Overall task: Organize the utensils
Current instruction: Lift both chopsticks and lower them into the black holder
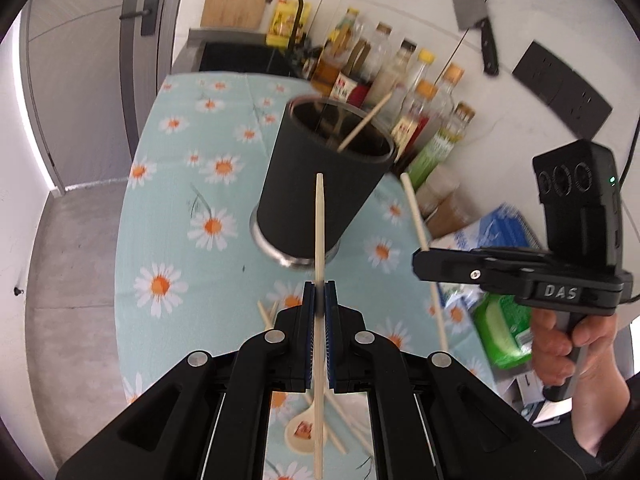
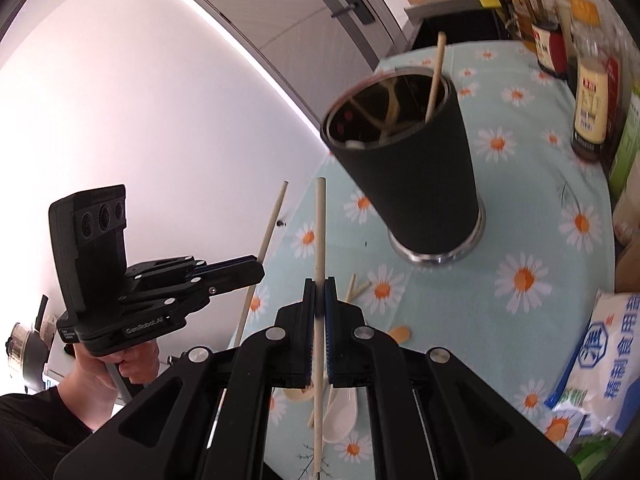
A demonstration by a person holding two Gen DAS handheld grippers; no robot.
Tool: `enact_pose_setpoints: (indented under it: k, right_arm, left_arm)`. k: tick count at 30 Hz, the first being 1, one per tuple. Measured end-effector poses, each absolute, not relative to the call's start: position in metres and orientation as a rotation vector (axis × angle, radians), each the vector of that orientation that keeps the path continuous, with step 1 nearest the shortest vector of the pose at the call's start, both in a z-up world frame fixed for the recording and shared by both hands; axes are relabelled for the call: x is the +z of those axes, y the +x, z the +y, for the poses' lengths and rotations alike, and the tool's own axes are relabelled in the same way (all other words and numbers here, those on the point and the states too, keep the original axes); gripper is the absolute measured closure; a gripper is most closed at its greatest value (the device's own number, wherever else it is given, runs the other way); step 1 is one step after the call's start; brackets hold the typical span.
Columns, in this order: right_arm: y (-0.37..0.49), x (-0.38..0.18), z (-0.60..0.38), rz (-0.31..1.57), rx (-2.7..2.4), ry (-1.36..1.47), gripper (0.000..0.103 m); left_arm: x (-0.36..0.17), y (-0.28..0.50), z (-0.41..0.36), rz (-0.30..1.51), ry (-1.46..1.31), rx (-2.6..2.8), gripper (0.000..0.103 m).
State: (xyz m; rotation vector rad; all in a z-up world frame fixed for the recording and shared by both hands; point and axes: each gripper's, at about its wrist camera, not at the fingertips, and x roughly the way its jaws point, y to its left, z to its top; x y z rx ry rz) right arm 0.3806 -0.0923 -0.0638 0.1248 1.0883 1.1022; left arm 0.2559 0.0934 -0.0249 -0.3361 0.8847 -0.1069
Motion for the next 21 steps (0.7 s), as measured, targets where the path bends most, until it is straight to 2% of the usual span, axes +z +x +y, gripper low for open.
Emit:
enact_pose_setpoints:
  k: [21]
  right_arm:
    - [0.437, 0.02, -0.078, 0.744, 1.085, 0.282, 0.097]
  left_arm:
    - [0.062, 0.311, 0.106, 0.494, -0.402, -0.101, 0.099]
